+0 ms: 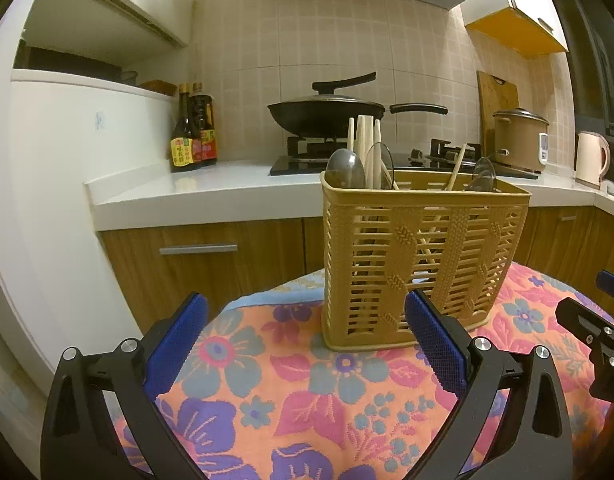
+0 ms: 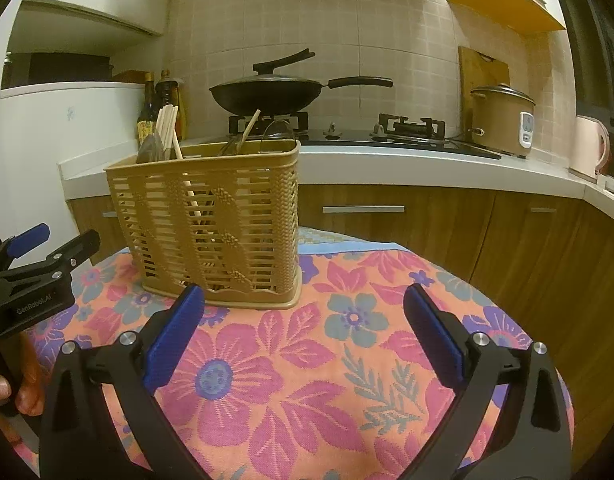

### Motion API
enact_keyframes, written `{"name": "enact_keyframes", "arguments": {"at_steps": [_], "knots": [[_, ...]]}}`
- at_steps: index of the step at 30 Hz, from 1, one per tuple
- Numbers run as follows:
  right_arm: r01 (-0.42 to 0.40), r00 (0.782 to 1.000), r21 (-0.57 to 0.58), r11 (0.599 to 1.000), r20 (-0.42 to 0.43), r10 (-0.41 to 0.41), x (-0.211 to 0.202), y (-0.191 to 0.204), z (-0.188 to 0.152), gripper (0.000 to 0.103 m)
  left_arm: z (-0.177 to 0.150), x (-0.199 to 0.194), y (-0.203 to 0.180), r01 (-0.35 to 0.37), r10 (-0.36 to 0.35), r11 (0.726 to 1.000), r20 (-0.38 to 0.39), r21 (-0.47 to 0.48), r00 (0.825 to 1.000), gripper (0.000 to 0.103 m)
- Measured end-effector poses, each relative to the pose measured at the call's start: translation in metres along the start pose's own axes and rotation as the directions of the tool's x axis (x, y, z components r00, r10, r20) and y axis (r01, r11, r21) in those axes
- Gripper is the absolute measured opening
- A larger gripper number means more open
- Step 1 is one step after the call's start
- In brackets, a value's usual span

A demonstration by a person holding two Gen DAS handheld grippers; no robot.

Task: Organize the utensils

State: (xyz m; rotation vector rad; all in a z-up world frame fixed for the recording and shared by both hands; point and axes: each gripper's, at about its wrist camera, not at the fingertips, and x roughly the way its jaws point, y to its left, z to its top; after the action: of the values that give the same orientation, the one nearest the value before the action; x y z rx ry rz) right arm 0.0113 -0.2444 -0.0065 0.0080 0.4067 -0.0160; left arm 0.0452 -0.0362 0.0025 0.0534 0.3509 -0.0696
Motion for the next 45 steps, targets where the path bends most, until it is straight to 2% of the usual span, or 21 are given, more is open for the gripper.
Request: {"name": "enact_keyframes", "arguments": {"at_steps": [23, 36, 45], "knots": [[-0.003, 1.000, -0.004, 1.000, -0.009, 0.003, 0.003, 0.001, 0.000, 0.095, 0.000, -0.001, -0.001, 0.002, -0.002, 1.000, 0.000, 0.005, 1.000, 0.095], [0.003, 0.999, 0.024, 1.000, 0.035, -0.004, -0.008, -0.002, 0.001, 0.095, -0.001, -0.017, -0.008, -0.013, 0.008, 0.999, 0.092, 0.051, 0.996, 0.095], [0.003, 1.000, -0.006, 1.000, 0.009, -0.003, -0.004, 0.005, 0.000, 0.095, 0.001, -0.016, -0.005, -0.004, 0.000, 0.999, 0.089, 0.043, 0.996, 0.095]]}}
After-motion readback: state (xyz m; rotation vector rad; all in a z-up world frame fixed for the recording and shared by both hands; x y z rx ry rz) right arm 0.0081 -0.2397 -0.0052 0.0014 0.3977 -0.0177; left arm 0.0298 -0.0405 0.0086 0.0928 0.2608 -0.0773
